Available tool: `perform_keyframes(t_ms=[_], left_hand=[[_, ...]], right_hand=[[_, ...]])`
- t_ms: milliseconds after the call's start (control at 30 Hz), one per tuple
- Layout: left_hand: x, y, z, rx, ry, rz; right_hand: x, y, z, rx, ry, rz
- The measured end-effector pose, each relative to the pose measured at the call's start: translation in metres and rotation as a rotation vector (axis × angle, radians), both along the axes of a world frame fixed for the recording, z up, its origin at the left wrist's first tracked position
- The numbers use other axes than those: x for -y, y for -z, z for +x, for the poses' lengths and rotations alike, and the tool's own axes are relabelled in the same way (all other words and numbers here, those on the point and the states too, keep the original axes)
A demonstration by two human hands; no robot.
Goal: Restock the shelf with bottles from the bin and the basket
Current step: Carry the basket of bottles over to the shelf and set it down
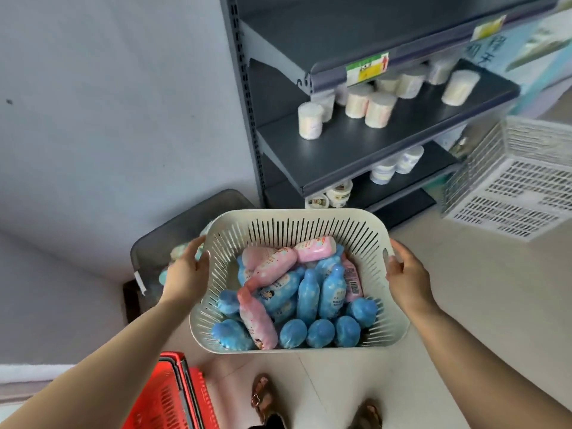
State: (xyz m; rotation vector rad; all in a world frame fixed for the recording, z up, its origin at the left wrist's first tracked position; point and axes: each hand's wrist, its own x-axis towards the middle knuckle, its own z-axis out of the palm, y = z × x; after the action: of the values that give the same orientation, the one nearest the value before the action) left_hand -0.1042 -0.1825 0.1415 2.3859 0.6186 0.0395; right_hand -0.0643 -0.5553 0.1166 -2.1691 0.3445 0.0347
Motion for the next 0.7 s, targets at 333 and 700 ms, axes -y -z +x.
perform_keyframes(t_ms=[333,700], left_hand=[[0.196,0.001,0.032,0.03,0.205,-0.039],[0.365,-0.009,0.121,0.0,0.464,-0.079]], right_hand=[[0.197,-0.025,-0.036,-0.006,0.182,-0.029],[0.348,-0.039,-0.033,-0.029,0.46,0.006]])
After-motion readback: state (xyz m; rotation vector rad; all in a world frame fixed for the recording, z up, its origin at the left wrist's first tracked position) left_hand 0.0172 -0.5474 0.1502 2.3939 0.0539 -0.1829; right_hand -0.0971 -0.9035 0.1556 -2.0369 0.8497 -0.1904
